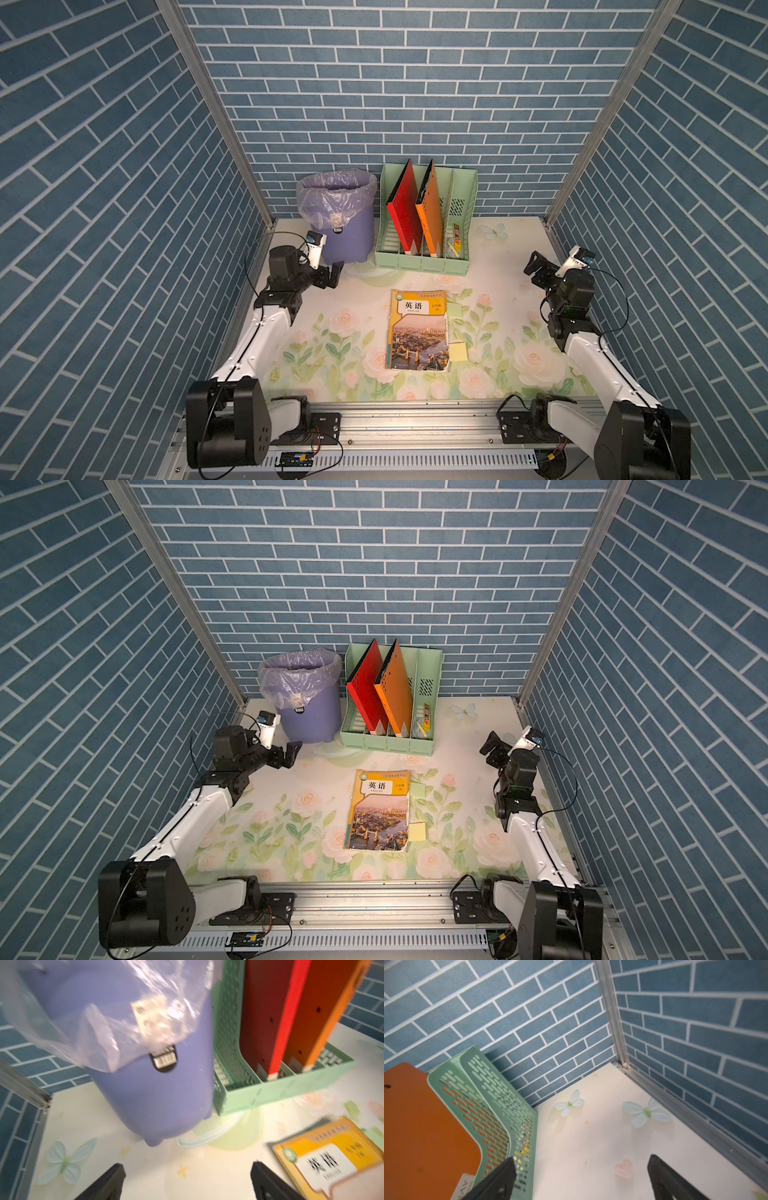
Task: Peel off the used sticky note
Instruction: Open the book at the center of the board.
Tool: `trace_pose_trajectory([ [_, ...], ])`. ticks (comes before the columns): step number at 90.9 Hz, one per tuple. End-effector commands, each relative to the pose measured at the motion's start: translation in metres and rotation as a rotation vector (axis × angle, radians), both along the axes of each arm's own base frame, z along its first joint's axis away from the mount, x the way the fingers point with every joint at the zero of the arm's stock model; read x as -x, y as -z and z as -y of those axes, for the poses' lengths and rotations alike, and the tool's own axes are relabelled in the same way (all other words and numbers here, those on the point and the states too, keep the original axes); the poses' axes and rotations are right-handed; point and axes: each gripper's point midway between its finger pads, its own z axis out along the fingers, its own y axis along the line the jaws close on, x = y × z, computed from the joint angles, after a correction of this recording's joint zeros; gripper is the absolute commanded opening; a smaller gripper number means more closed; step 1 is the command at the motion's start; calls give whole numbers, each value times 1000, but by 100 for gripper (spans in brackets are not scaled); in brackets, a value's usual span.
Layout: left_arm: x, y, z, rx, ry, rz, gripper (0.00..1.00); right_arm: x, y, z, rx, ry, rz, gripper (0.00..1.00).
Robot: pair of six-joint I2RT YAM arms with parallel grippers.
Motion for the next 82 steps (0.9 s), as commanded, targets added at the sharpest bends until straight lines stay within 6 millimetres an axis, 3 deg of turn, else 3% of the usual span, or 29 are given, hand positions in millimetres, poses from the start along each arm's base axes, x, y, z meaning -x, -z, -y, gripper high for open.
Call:
trace_pose_trajectory([
  [1,56,31,21,-24,181,-180,100,13,31,-36,-87,-133,-161,100],
  [14,91,54,17,-106,221,-216,100,33,41,-54,-25,-141,-208,100],
  [25,106,60,16,-136,238,-213,100,46,48,-74,11,-172,-233,100],
  [40,103,51,24,-109,262,-185,100,52,53,-109,4,-267,-270,99],
  [53,81,43,33,-110,266,-157,100,51,59,-150,-38,-413,-323,96],
  [60,79,44,49,-136,332,-188,100,52,66,-177,-83,-519,-366,94],
  [68,87,47,81,-205,428,-214,100,53,76,-201,-137,-612,-414,91],
  [82,103,59,129,-285,558,-212,100,55,101,-226,-200,-679,-489,89],
])
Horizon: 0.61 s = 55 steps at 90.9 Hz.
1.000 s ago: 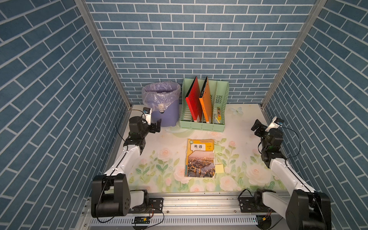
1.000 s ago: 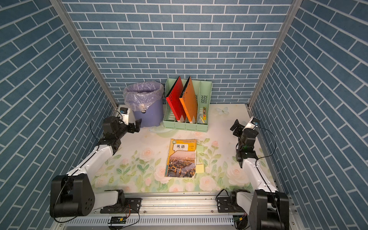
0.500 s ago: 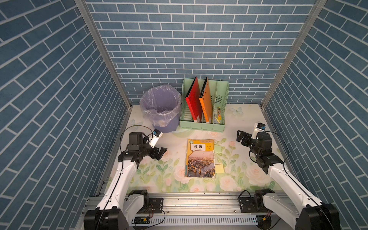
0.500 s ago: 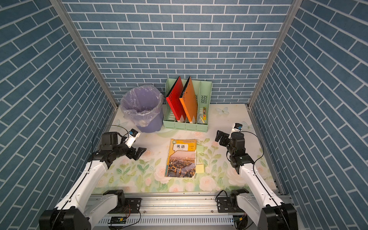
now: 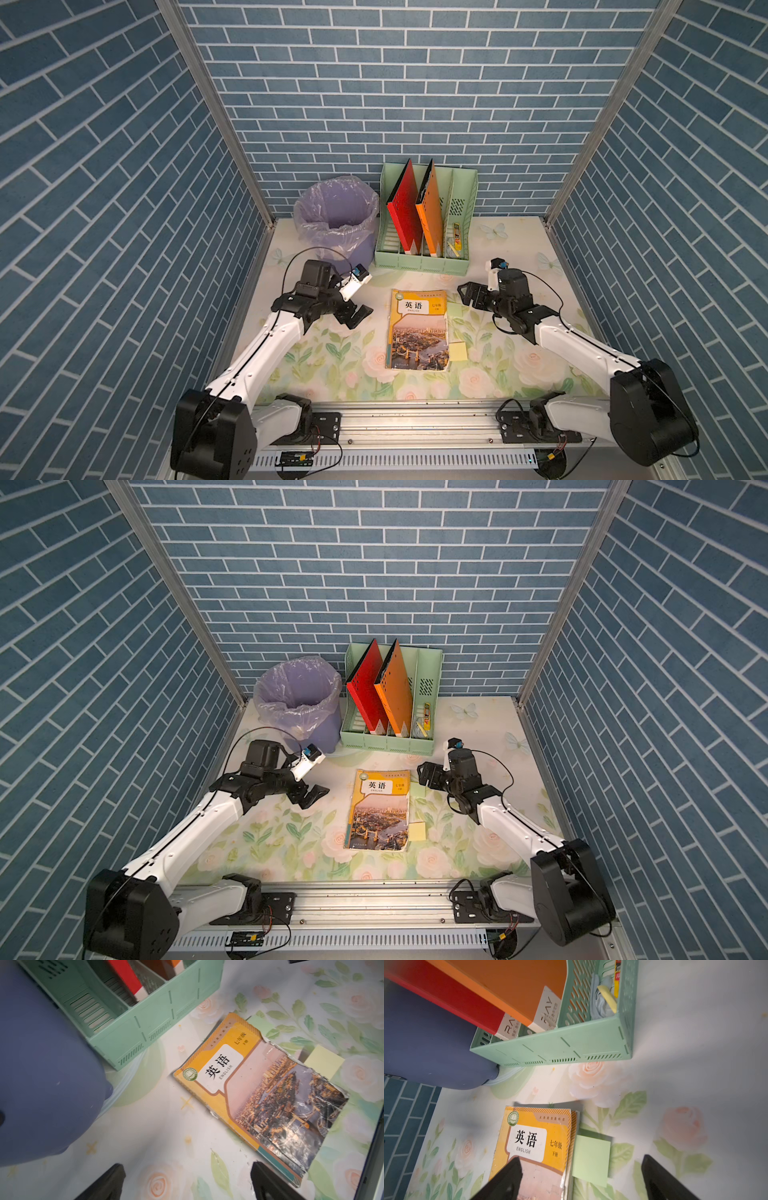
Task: Peel off the used sticky note
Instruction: Open the book at the center of the board.
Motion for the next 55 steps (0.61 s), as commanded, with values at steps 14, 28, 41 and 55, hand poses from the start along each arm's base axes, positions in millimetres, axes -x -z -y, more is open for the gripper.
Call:
trace_pose_trajectory([
  [14,5,44,48,-177,126,-33,99,5,18,-47,-134,-108,-109,86],
  [28,-8,74,61,-256,152,-51,89,5,26,-63,-132,-143,-129,85],
  [41,-14,99,61,-308,154,-72,78,5,34,-74,-134,-171,-148,84],
  [55,-15,112,59,-325,143,-65,77,4,42,-81,-137,-181,-170,83],
])
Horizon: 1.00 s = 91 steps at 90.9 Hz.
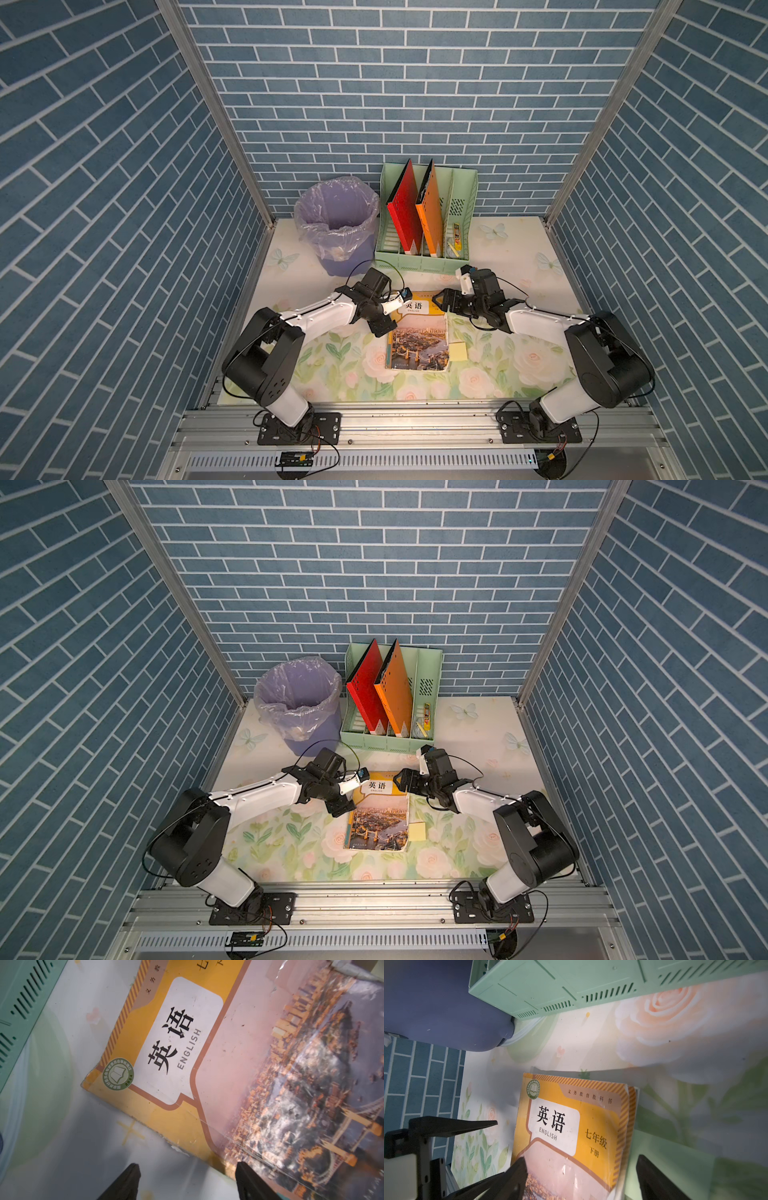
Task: Peel off the used sticky note
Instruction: Open the book at the center of the board.
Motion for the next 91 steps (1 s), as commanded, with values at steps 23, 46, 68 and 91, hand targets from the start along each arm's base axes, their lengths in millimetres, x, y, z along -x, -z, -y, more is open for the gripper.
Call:
trace_pose_trajectory([
  [23,-3,18,-3,-47,-1,32,69,2,9,-9,-43,-1,-34,83],
  [46,-1,25,0,-62,7,32,61,9,16,-14,-83,-10,-59,82],
  [68,4,35,2,-96,27,18,53,15,7,-19,-127,-16,-54,82],
  [91,8,38,1,-108,41,1,44,23,-10,-36,-129,-78,-11,80],
])
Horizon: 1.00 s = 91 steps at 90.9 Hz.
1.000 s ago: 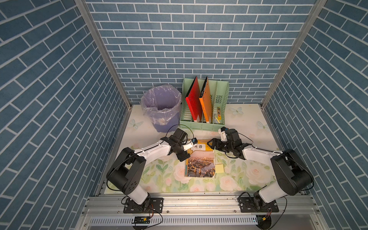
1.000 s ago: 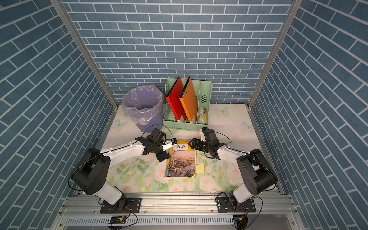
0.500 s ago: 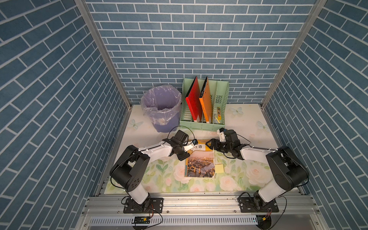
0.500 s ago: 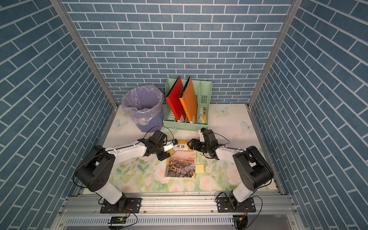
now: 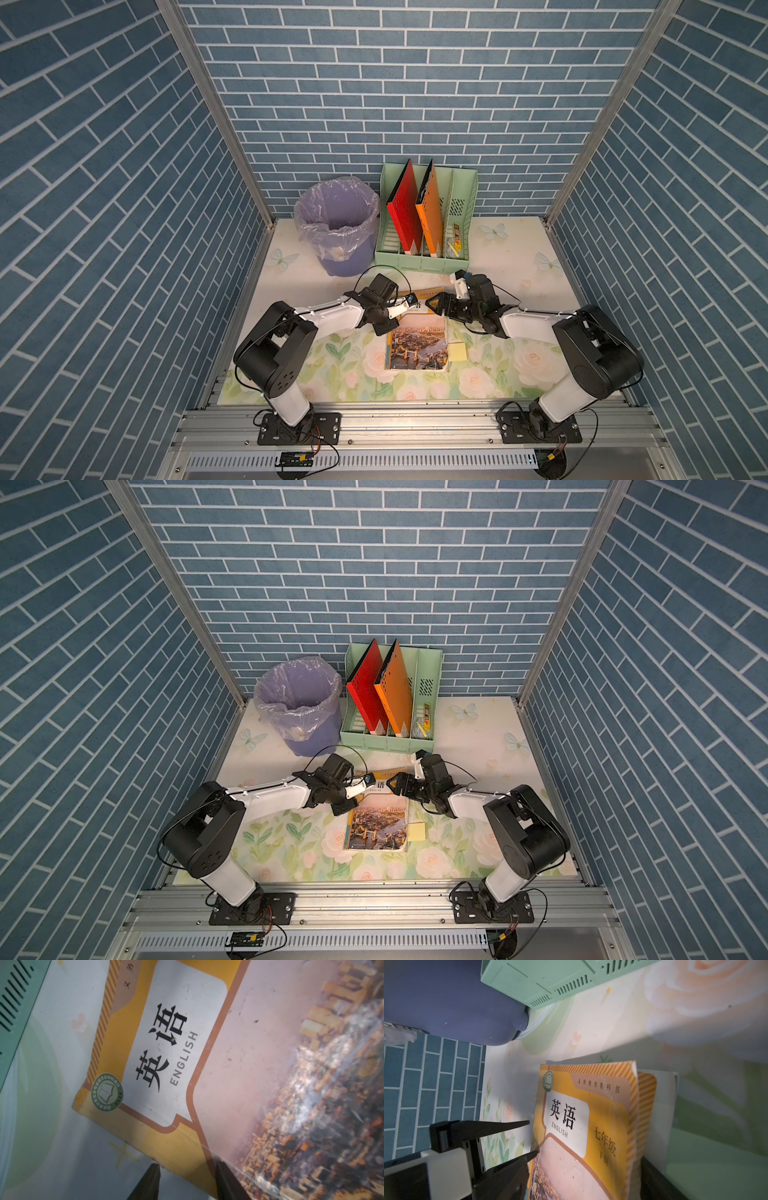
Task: Peel off the used sticky note
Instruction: Open the book at the center of the board.
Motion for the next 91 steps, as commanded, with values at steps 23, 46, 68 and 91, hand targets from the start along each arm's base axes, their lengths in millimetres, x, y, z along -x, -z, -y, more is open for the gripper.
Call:
trace_pose_trajectory([
  [23,12,3,-4,-12,16,-44,43,11,-34,-26,-34,-85,61,72],
  [46,-9,-75,-9,251,-55,-104,43,12,-59,-41,-35,-121,101,39],
  [68,-19,-146,-60,354,-121,-43,45,23,-48,-29,232,-186,66,0],
  [91,-12,-175,-98,430,-210,-44,46,25,-65,19,646,-183,104,0],
])
